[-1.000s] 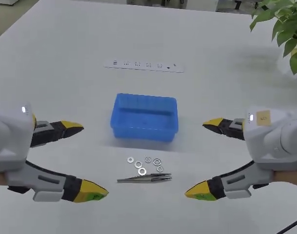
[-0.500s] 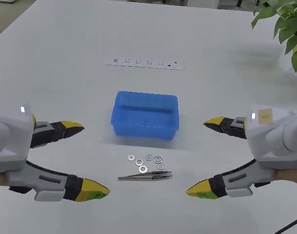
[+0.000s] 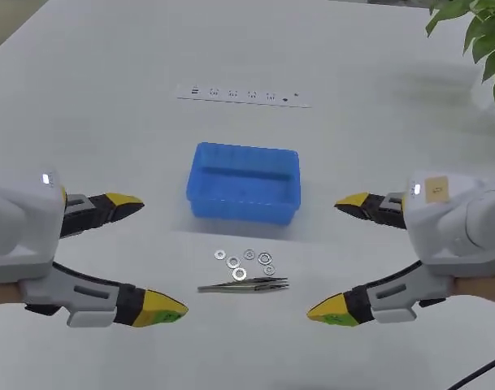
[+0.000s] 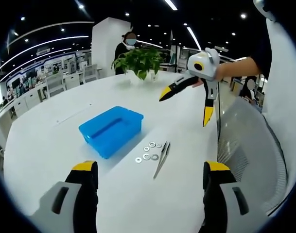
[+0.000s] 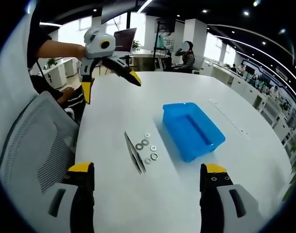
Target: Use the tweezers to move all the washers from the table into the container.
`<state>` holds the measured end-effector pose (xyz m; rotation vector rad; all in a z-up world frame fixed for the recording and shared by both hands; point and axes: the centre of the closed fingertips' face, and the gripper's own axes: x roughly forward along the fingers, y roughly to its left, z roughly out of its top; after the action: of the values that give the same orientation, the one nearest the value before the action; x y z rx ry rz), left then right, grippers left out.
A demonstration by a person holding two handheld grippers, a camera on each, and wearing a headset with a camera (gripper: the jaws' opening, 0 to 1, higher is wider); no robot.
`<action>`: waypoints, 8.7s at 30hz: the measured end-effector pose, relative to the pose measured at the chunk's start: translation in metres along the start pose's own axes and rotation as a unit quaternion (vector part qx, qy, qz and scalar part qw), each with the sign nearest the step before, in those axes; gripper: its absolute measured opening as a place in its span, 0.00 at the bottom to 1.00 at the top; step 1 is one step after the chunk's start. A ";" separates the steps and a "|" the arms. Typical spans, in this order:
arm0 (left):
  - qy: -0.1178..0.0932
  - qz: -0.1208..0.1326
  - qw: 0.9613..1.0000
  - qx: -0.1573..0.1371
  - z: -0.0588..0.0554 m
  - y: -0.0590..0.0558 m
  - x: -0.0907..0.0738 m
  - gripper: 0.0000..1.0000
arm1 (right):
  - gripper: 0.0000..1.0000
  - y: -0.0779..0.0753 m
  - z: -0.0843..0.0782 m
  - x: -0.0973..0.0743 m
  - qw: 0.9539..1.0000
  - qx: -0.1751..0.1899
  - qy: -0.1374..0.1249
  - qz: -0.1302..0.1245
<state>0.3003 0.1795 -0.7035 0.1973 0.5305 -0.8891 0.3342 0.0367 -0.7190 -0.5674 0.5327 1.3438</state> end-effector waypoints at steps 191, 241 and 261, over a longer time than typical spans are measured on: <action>-0.066 -0.102 0.978 0.172 0.041 -0.039 0.067 0.05 | 0.41 0.044 -0.013 0.069 0.998 -0.053 -0.025 0.027; -0.011 -0.107 0.980 0.167 0.028 -0.035 0.068 0.07 | 0.09 0.032 0.023 0.105 0.991 -0.105 -0.039 0.073; -0.042 -0.078 0.990 0.108 0.030 -0.038 0.047 0.33 | 0.09 0.035 0.036 0.094 0.993 -0.089 -0.052 0.056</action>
<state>0.3051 0.1124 -0.6999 0.3172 0.3739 -1.1028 0.3146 0.1349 -0.7560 -0.6165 0.3659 1.5297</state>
